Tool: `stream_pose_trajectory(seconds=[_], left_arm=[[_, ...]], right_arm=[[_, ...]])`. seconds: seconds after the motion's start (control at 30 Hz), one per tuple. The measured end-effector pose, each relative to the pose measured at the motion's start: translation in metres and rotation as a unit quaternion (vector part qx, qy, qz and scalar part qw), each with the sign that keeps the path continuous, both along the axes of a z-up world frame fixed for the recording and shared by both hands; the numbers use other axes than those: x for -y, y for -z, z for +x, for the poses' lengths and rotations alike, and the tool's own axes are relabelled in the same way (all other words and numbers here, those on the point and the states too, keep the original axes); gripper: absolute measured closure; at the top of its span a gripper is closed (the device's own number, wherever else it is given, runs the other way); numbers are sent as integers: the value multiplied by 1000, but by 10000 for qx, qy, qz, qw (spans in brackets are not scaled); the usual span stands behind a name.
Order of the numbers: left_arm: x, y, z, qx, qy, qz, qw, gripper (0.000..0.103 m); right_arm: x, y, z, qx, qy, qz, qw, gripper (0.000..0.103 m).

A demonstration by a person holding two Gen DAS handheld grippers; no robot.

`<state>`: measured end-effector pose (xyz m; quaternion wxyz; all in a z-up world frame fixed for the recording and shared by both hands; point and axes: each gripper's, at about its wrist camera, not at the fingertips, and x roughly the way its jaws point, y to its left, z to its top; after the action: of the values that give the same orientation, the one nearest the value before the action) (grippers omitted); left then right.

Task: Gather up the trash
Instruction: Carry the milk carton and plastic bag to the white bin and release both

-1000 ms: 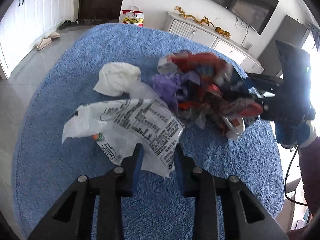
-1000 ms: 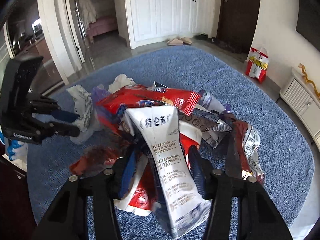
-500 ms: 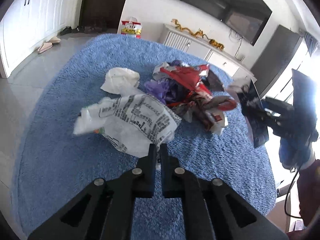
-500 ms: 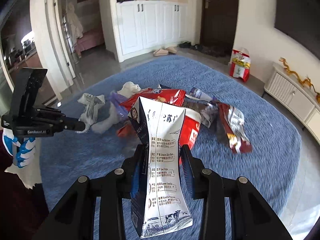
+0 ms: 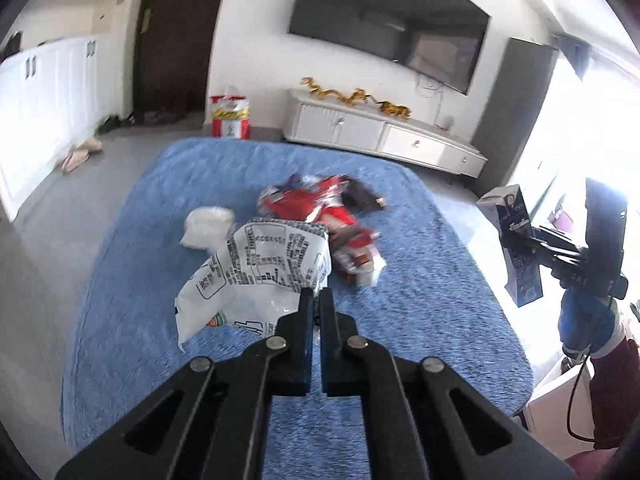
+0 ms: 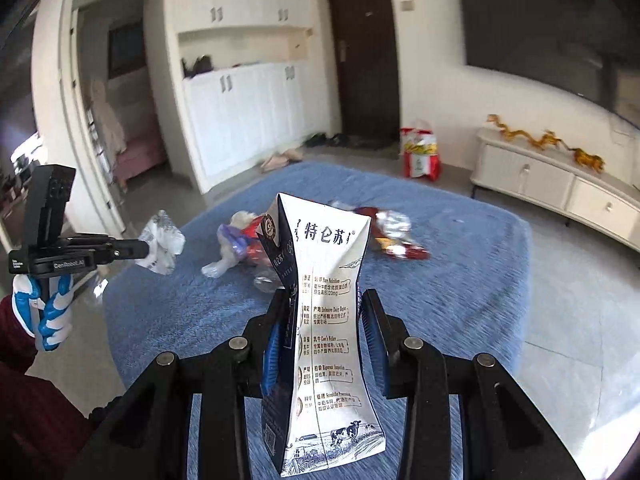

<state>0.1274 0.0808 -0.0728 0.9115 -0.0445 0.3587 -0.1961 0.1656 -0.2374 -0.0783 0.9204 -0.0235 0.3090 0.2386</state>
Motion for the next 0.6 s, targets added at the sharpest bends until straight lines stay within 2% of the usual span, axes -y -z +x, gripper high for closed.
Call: stream_pose_trajectory(seconds=[0.17,0.33,0.47,0.6], left_arm=[[42,-22,0,288,540,119,9981,101],[111,-37,7,369,1342,73,9902,101],[182,-42,10,312,2124,54,9767,101],[269,-35,12,162,2959,140,9550,101]], right_arm=[[50,-6,-24,153,676,215,9974,66],[113,1,-51,229,1570,361,9867,66],[158,13,-67,198,2234,440,9735,66],[205,40,-80,66,2913,583,9548,66]])
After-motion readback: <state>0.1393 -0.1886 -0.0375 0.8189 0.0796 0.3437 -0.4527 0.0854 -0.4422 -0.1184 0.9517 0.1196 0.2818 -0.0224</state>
